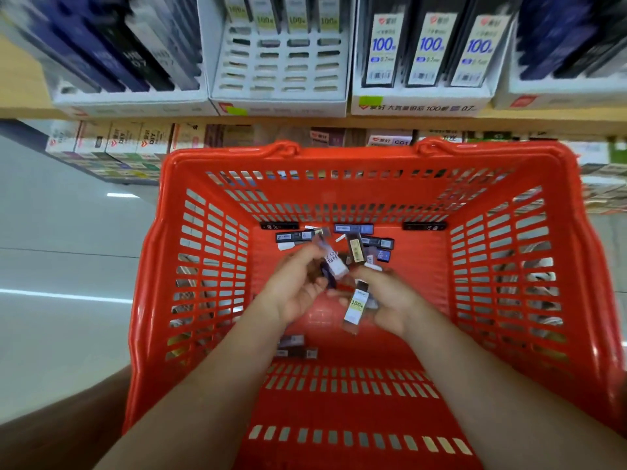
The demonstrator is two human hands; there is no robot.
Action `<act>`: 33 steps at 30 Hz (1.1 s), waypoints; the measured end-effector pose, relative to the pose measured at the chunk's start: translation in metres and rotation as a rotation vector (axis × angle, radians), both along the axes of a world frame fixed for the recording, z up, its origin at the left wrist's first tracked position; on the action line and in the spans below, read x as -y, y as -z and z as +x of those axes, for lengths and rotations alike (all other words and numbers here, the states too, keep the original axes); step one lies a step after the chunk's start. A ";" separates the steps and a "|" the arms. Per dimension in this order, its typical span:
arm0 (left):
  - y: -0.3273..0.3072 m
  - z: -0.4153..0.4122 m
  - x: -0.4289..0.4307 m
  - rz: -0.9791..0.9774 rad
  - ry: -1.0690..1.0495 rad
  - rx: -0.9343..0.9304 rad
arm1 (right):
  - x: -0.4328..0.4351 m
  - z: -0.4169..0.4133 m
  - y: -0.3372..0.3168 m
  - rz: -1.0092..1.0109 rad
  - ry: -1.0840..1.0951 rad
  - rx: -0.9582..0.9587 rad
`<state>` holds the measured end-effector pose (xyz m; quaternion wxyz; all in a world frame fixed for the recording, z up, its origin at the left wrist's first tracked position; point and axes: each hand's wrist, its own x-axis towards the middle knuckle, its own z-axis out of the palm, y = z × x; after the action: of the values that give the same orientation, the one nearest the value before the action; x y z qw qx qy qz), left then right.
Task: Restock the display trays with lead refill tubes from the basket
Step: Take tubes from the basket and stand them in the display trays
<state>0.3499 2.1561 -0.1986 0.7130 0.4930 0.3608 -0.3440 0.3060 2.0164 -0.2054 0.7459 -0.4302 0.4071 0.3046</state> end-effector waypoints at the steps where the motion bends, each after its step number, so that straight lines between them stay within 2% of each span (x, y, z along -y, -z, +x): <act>1: -0.003 0.001 0.001 -0.055 -0.028 0.007 | -0.003 0.002 -0.008 0.011 -0.003 0.027; 3: -0.011 0.002 0.003 -0.100 -0.042 0.055 | -0.005 0.004 -0.021 0.033 -0.002 0.054; 8: -0.038 0.004 0.004 -0.065 0.079 0.196 | -0.002 0.005 -0.047 0.004 0.053 0.061; 13: -0.087 0.009 0.010 -0.033 0.068 0.393 | 0.009 0.002 -0.087 0.022 -0.088 0.292; 18: -0.137 0.015 0.007 -0.109 0.003 0.413 | 0.010 -0.002 -0.135 -0.037 -0.053 0.404; 20: -0.158 0.018 0.003 -0.109 0.039 0.444 | 0.010 -0.005 -0.150 -0.097 -0.017 0.417; 22: -0.175 0.022 -0.002 -0.012 0.188 0.535 | 0.011 -0.006 -0.163 -0.166 0.058 0.433; 25: -0.204 0.028 -0.010 0.259 0.478 0.711 | 0.013 -0.004 -0.190 -0.217 0.120 0.536; 29: -0.254 0.037 -0.011 0.460 0.677 0.876 | 0.016 0.003 -0.226 -0.249 0.064 0.693; 31: -0.274 0.041 -0.010 0.501 0.694 0.937 | 0.018 0.006 -0.237 -0.287 -0.004 0.735; 33: -0.292 0.043 -0.010 0.386 0.624 0.921 | 0.017 0.009 -0.247 -0.318 -0.052 0.742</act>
<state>0.3931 2.1664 0.0935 0.5587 0.7955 -0.0918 -0.2161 0.3152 1.9990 0.0418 0.7585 -0.6311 0.1411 0.0807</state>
